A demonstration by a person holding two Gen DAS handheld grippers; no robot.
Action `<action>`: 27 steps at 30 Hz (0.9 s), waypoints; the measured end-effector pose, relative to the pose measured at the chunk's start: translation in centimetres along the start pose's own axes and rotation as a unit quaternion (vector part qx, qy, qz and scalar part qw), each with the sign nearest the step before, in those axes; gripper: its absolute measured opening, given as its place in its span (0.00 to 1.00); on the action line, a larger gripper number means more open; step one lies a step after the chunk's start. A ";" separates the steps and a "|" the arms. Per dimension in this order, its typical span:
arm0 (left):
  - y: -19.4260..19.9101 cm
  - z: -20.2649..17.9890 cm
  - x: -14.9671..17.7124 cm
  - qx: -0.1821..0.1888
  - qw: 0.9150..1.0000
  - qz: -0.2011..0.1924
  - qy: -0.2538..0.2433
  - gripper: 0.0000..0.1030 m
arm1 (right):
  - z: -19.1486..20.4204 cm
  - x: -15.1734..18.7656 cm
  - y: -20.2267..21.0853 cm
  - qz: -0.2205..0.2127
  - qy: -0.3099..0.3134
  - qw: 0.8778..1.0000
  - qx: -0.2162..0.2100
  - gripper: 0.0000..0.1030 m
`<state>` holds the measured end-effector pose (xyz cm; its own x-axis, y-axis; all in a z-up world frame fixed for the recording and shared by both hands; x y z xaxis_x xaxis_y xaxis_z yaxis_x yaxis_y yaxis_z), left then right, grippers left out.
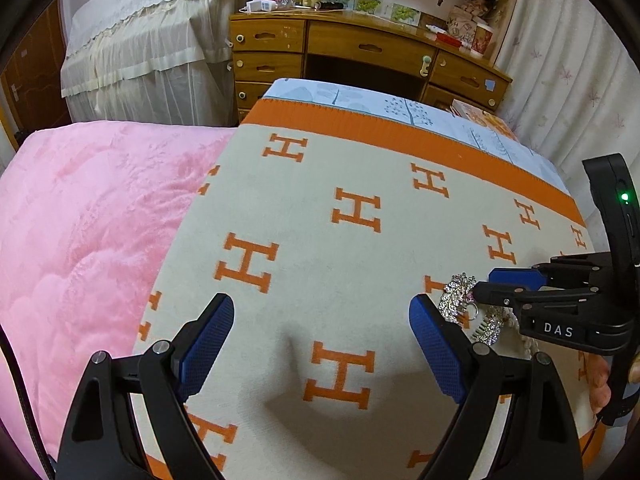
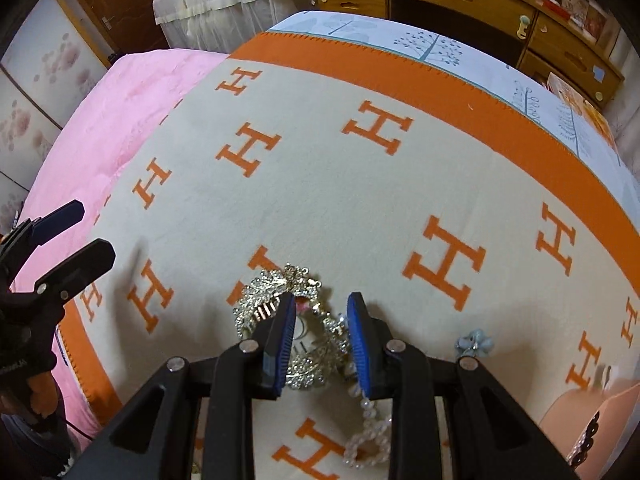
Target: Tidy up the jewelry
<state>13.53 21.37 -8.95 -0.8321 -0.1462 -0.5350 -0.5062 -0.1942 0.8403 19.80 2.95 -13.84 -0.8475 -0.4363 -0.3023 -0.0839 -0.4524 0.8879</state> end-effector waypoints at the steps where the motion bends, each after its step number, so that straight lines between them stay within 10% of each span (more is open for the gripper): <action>1: -0.1 -0.2 0.1 0.001 1.000 0.000 -0.003 0.86 | -0.1 0.0 -0.2 0.005 0.001 1.000 0.000 0.26; 27: 2.1 -3.2 1.0 0.003 0.999 -0.012 -0.042 0.86 | -1.0 3.0 5.5 -0.067 -0.032 0.996 -0.051 0.01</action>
<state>12.33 17.73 -8.03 -0.8356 -0.0587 -0.5462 -0.5276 -0.1916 0.8276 17.34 -1.65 -10.18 -0.8640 -0.3176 -0.3907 -0.1477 -0.5819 0.7998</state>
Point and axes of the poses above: each gripper's, at about its wrist camera, not at the fingertips, and y roughly against the way its jaws point, z to its left, x to its underside, the point moved 2 cm from there along -y, roughly the way its jaws point, and after that the axes turned 13 degrees about -x, right-handed, at the moved point
